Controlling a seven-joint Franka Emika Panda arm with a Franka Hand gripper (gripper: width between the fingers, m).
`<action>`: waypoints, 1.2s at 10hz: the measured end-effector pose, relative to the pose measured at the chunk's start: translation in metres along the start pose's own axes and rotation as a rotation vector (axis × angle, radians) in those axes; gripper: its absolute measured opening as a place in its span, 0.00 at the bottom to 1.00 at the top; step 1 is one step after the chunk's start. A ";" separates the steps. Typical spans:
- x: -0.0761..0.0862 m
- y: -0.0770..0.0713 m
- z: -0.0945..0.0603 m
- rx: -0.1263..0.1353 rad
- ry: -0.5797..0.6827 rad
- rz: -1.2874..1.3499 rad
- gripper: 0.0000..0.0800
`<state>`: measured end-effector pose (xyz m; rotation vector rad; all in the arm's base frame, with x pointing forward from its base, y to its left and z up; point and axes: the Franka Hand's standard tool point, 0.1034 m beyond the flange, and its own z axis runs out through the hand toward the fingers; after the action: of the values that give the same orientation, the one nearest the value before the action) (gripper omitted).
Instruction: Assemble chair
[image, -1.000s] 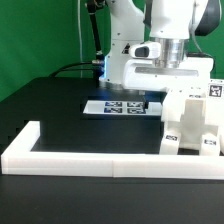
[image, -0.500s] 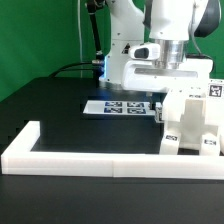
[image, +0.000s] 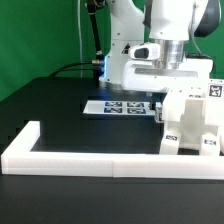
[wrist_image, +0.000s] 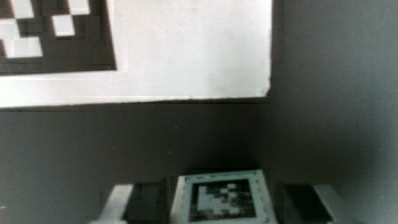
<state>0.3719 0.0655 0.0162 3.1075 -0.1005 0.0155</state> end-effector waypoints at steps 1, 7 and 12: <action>0.000 0.000 0.000 0.000 -0.001 0.000 0.36; -0.006 0.022 -0.026 0.030 -0.041 0.033 0.36; -0.002 0.041 -0.043 0.055 -0.091 0.079 0.36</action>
Offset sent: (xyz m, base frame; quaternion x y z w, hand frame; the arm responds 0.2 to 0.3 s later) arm -0.0184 -0.0145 0.0160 0.0031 -0.0168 0.0251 0.9995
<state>0.3673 0.0260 0.0603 3.1567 -0.2287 -0.1233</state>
